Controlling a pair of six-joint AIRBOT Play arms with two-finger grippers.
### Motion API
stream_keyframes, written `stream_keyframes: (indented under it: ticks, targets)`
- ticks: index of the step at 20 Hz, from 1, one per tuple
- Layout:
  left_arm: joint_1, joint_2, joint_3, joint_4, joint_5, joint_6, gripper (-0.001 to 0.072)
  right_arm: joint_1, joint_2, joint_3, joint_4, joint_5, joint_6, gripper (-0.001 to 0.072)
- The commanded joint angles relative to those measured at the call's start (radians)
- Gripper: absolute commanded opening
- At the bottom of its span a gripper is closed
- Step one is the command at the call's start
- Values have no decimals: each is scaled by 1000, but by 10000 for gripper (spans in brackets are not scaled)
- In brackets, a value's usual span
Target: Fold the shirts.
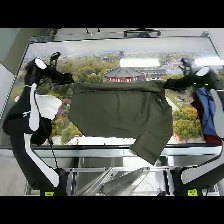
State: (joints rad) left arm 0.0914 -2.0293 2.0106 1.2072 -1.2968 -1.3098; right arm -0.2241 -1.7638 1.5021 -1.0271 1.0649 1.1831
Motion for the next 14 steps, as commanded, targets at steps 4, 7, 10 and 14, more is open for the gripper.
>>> stream_keyframes:
  ticks: [4, 7, 10, 14]
  targets:
    - [87, 212, -343, 57, -173, -23, 335, -109, 209, -177, -77, 283, 89, 365]
    - [122, 362, -700, 45, -46, 27, 336, -143, 344, -420, -77, 265, 149, 365]
    - [135, 457, -932, -34, 44, 118, 336, -171, 476, -629, -77, 244, 228, 365]
    - [133, 501, -1077, -224, 105, 235, 336, -173, 600, -839, -67, 184, 264, 366]
